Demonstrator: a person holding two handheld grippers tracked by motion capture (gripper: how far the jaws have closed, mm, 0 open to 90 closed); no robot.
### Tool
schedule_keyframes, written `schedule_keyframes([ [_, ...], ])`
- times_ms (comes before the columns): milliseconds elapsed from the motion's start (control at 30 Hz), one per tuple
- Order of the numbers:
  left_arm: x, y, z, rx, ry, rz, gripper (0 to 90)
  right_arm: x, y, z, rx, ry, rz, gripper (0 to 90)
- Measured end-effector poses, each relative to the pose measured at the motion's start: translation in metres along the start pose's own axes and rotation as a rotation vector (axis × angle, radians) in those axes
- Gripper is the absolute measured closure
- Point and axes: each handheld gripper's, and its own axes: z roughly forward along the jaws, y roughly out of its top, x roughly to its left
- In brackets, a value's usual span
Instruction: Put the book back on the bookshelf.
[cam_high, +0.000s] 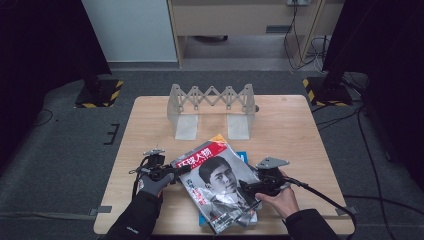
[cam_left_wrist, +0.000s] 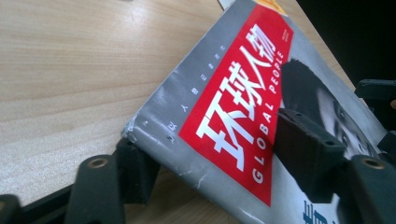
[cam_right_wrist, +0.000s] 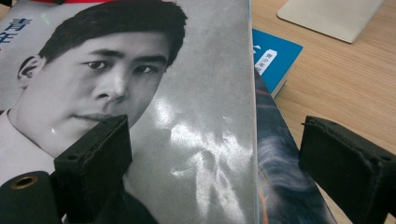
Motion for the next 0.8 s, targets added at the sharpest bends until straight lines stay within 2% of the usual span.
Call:
schedule_keyframes([
  [33,0.0,0.0,0.0,0.0,0.0,0.0,41.8,0.0,0.0,0.0,0.0,0.0,0.0,9.7],
  [67,-0.002,0.001,-0.002,-0.01,0.004,0.014,41.8,0.0,0.0,0.0,0.001,0.0,0.0,9.7],
  [100,-0.004,0.003,-0.005,-0.022,0.004,0.024,46.8,0.0,0.0,0.0,0.0,0.001,-0.002,9.7],
  [200,-0.007,0.005,-0.01,-0.061,-0.022,0.017,50.5,0.0,0.0,0.0,0.002,0.003,-0.006,9.7],
  [300,-0.008,0.008,-0.012,-0.08,-0.071,-0.004,51.1,0.0,0.0,0.0,0.001,0.002,-0.01,9.7],
  [367,-0.008,0.009,-0.01,-0.066,-0.076,0.004,49.9,0.0,-0.001,0.001,-0.001,0.002,-0.009,9.7],
  [567,-0.008,0.013,-0.002,-0.047,-0.102,-0.008,48.7,0.0,-0.001,0.001,-0.004,0.007,-0.015,9.8],
  [633,-0.008,0.013,0.0,-0.034,-0.094,-0.009,49.2,0.0,-0.001,0.001,-0.004,0.008,-0.016,9.8],
  [667,-0.008,0.013,0.0,-0.037,-0.094,-0.014,50.8,0.0,-0.001,0.001,-0.005,0.008,-0.017,9.8],
  [700,-0.007,0.015,-0.003,-0.047,-0.093,-0.019,58.5,0.0,-0.001,0.002,-0.005,0.008,-0.018,9.8],
  [767,-0.008,0.015,-0.004,-0.054,-0.096,-0.026,66.2,0.0,-0.001,0.002,-0.005,0.009,-0.018,9.8],
  [800,-0.008,0.016,-0.005,-0.058,-0.095,-0.024,66.2,0.0,-0.001,0.002,-0.005,0.009,-0.018,9.8],
])
